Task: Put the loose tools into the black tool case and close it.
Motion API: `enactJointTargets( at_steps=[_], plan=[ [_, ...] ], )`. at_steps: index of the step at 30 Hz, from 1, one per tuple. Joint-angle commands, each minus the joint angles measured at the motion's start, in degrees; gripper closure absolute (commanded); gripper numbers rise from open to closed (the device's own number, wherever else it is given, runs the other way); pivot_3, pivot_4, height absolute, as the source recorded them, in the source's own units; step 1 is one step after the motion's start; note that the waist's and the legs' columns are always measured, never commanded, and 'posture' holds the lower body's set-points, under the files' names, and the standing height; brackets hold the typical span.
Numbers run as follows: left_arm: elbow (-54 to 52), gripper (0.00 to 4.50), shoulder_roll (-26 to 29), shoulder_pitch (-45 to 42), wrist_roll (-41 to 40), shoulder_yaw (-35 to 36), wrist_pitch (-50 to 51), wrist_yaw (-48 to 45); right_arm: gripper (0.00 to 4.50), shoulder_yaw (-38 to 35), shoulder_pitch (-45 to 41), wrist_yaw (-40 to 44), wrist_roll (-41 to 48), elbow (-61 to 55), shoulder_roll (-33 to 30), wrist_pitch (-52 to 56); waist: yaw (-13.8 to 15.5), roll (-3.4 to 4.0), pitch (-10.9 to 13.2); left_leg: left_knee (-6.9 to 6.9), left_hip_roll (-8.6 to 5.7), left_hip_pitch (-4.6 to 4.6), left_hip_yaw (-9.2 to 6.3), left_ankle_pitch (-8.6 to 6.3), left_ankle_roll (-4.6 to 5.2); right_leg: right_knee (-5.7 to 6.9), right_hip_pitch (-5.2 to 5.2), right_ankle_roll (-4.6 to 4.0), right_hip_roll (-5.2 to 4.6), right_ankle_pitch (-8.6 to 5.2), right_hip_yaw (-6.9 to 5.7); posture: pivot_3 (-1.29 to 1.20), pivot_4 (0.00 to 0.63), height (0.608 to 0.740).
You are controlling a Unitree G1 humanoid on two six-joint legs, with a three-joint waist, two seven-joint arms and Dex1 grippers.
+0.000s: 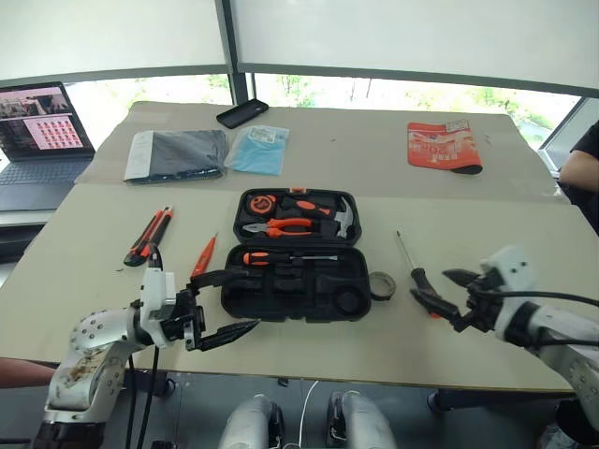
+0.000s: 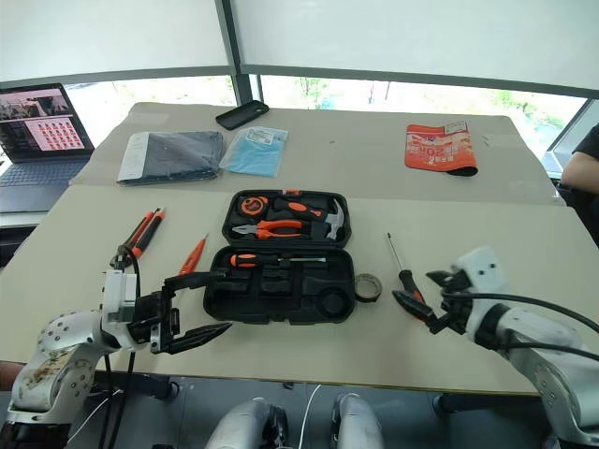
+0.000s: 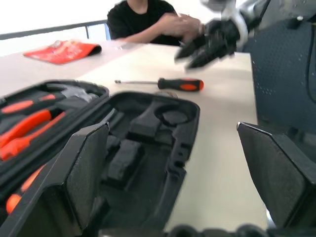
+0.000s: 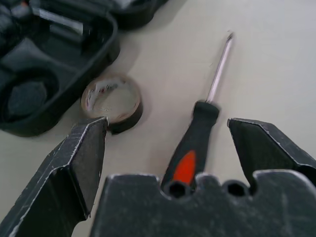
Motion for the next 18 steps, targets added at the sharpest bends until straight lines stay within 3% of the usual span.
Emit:
enactJointTargets(
  at_steps=[1, 3, 6, 14, 18],
  plan=[
    [-4.5, 0.05, 0.5, -1.9, -0.4, -0.9, 0.0, 0.9, 0.00, 3.1, -3.1, -2.8, -3.0, 2.7, -0.8, 5.6, -0.1, -0.01, 0.0, 0.03, 0.00, -0.01, 0.00, -0.03, 0.05, -0.03, 0.05, 0.06, -0.01, 0.02, 0.00, 0.00, 0.150, 0.740],
    [-4.9, 0.05, 0.9, -1.9, -0.6, -1.2, 0.3, 0.8, 0.00, 4.4, -3.6, -3.8, -5.3, 4.4, -0.3, 5.7, -0.1, -0.01, 0.0, 0.10, -0.02, -0.08, 0.03, -0.07, 0.11, -0.11, 0.03, 0.19, -0.03, 0.08, 0.01, 0.00, 0.150, 0.740],
    [-5.6, 0.00, 1.8, -0.3, -0.7, -1.4, 0.6, -0.1, 0.78, 4.8, -3.8, -4.3, -5.9, 6.2, 1.8, 6.1, -0.2, -0.01, 0.0, 0.13, -0.03, -0.09, 0.03, -0.09, 0.15, -0.17, 0.05, 0.28, -0.01, 0.13, 0.02, 0.00, 0.150, 0.740],
    [-6.4, 0.00, 2.2, -0.3, -2.4, -1.8, 1.6, 0.2, 3.49, 2.1, -3.1, -6.6, -12.3, 10.8, 7.8, -4.4, -0.8, -0.13, -0.1, 0.14, 0.01, -0.03, -0.01, -0.19, 0.32, -0.18, 0.10, 0.33, 0.06, 0.16, 0.02, 0.00, 0.150, 0.740],
    [-8.3, 0.00, 2.7, 1.5, -4.7, -0.9, 3.6, 0.1, 3.48, 3.7, -2.8, -4.6, -21.7, 11.1, 5.1, -20.4, -0.9, -0.11, -0.1, 0.14, 0.01, 0.01, 0.00, -0.17, 0.24, -0.09, 0.09, 0.36, 0.04, 0.18, 0.09, 0.00, 0.150, 0.740]
  ],
)
